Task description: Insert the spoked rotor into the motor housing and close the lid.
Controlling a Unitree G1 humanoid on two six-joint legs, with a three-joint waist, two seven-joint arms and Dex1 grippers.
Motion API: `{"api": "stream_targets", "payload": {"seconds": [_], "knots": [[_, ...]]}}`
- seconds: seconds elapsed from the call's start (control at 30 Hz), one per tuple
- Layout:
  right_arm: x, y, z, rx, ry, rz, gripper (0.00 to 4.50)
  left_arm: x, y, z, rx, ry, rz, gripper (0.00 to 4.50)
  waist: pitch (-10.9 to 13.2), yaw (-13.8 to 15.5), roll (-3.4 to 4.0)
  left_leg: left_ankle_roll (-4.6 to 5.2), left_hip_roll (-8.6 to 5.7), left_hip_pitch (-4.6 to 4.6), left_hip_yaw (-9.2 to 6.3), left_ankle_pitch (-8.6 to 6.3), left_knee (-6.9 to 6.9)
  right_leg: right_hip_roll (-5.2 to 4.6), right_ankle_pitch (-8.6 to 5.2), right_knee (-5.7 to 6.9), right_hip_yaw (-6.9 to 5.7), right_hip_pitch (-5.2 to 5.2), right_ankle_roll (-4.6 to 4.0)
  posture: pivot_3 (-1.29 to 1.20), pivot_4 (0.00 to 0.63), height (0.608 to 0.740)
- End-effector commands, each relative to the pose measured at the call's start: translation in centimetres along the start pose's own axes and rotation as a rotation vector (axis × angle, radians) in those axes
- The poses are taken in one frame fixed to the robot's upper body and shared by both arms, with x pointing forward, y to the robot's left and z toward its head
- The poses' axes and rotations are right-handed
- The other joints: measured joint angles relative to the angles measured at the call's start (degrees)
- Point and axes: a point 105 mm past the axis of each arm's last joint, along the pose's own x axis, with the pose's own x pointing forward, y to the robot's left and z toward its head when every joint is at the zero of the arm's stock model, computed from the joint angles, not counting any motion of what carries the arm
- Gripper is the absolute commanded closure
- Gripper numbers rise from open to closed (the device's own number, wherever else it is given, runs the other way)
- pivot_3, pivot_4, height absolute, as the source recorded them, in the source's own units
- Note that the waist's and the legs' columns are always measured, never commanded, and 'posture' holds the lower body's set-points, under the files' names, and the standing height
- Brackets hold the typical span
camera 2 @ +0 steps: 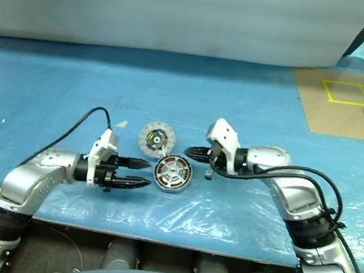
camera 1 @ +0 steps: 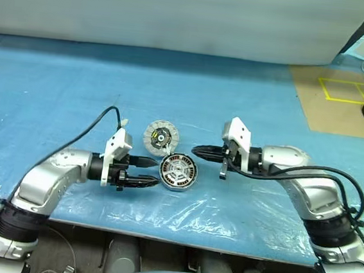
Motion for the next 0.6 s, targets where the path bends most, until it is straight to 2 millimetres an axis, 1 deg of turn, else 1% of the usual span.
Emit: {"api": "stream_targets", "payload": {"seconds": [0.03,0.1,0.2,0.3,0.4,0.47,0.53,0.6], "knots": [[1.8,-0.1,0.0,-0.031,-0.007,0.062,4.50,-0.4,1.1,1.1,0.022,-0.076,0.123,1.61,0.0,0.0,0.00,0.00,0.01,0.00,0.00,0.00,0.03,0.00,0.00,0.02,0.00,0.00,0.00,0.00,0.150,0.740],[2.7,-0.1,-0.6,-0.013,0.000,0.085,4.50,-0.6,1.4,1.1,0.000,-0.091,0.153,1.61,0.0,0.0,0.00,0.00,0.01,-0.02,0.00,0.00,0.07,0.00,0.00,0.05,-0.01,-0.01,0.00,0.00,0.150,0.740],[3.5,-0.3,-2.3,0.007,0.042,0.091,4.50,-1.3,1.7,0.4,-0.005,-0.068,0.178,1.61,0.0,0.0,-0.01,0.00,0.00,0.00,0.00,0.00,0.11,0.00,0.00,0.08,0.00,0.00,-0.01,0.00,0.150,0.740],[3.5,0.0,-3.1,0.012,0.065,0.113,4.50,-1.9,1.8,0.4,-0.040,-0.077,0.184,1.61,0.0,-0.1,-0.01,0.00,0.00,0.00,0.00,0.00,0.10,0.00,0.00,0.07,0.01,-0.02,0.00,0.00,0.150,0.740],[3.3,0.8,-4.1,-0.002,0.110,0.150,4.50,-2.7,1.7,0.3,-0.069,-0.069,0.177,1.61,0.0,0.0,-0.01,0.01,0.01,0.04,0.00,0.00,0.08,0.01,0.00,0.09,0.00,-0.01,-0.01,0.00,0.150,0.740],[3.3,0.8,-4.1,0.006,0.103,0.145,4.50,-3.1,2.3,-0.1,-0.066,-0.050,0.206,1.61,0.0,-0.1,-0.02,0.01,0.00,0.05,0.00,0.00,0.08,0.00,0.00,0.09,0.01,0.02,-0.01,0.00,0.150,0.740],[3.1,0.3,-3.0,0.014,0.054,0.117,4.50,-3.5,3.1,-0.5,-0.053,-0.036,0.240,1.61,0.0,-0.1,-0.02,0.01,0.00,0.08,0.00,0.00,0.08,0.00,0.00,0.09,0.02,0.03,-0.01,0.00,0.150,0.740],[2.4,-0.2,-1.0,0.014,-0.016,0.101,4.50,-3.8,3.8,-0.4,-0.074,-0.057,0.261,1.61,0.0,-0.1,-0.02,0.01,0.01,0.09,0.00,0.00,0.09,0.01,0.00,0.09,0.02,0.02,-0.01,0.00,0.150,0.740]]}}
